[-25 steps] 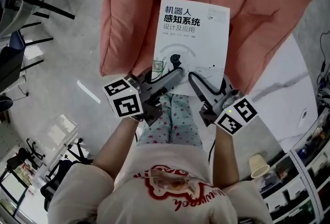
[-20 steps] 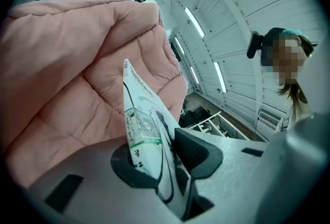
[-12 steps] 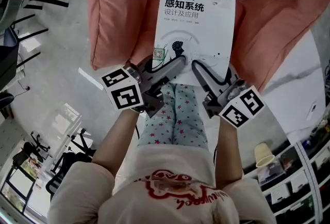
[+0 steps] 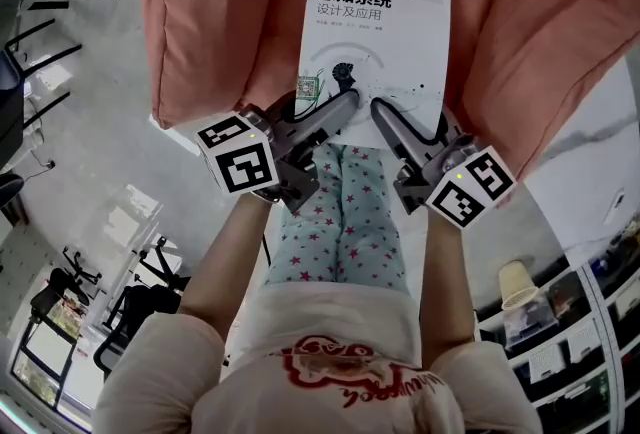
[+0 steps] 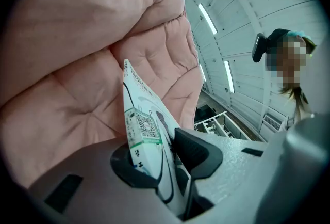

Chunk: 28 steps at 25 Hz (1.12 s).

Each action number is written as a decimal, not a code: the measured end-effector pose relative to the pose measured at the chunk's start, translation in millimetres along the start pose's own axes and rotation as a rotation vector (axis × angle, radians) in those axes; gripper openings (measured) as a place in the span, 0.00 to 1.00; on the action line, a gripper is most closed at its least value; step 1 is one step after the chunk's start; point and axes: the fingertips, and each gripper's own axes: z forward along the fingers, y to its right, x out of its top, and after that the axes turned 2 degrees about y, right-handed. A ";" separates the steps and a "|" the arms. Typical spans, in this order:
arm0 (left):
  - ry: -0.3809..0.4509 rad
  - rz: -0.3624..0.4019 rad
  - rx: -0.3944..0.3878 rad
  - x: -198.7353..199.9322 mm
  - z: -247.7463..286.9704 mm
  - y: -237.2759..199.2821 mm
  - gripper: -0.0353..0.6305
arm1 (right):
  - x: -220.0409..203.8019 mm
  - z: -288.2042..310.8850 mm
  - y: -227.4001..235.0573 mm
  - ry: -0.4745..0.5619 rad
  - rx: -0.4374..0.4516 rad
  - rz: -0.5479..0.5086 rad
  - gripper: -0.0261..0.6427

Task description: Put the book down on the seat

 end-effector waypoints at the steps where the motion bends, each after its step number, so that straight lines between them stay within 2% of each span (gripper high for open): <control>1: 0.000 -0.002 0.002 -1.8 -0.2 -1.9 0.19 | -2.4 0.2 1.3 -0.002 -0.001 0.002 0.31; 5: -0.003 -0.037 0.017 -16.1 6.6 -33.6 0.19 | -24.8 9.5 26.5 -0.028 -0.014 0.024 0.32; 11: -0.040 -0.087 0.046 -66.9 17.7 -97.8 0.19 | -92.2 13.9 78.5 -0.058 -0.041 0.111 0.32; 19: -0.075 -0.098 0.071 -70.3 2.6 -131.0 0.20 | -122.3 38.8 87.6 -0.080 -0.065 0.208 0.32; 22: -0.082 -0.073 0.104 -72.5 3.3 -137.5 0.21 | -130.5 39.8 96.0 -0.093 -0.097 0.261 0.36; 23: -0.074 -0.057 0.125 -72.2 2.8 -140.4 0.22 | -133.2 40.5 97.8 -0.101 -0.114 0.264 0.38; 24: -0.060 -0.036 0.146 -71.6 2.5 -143.2 0.27 | -136.0 41.5 98.9 -0.113 -0.130 0.255 0.39; 26: -0.031 0.001 0.176 -70.9 1.3 -147.0 0.41 | -142.4 43.5 99.9 -0.144 -0.164 0.222 0.49; 28: -0.011 0.001 0.191 -69.8 -1.9 -149.8 0.46 | -146.4 44.2 99.9 -0.154 -0.183 0.225 0.52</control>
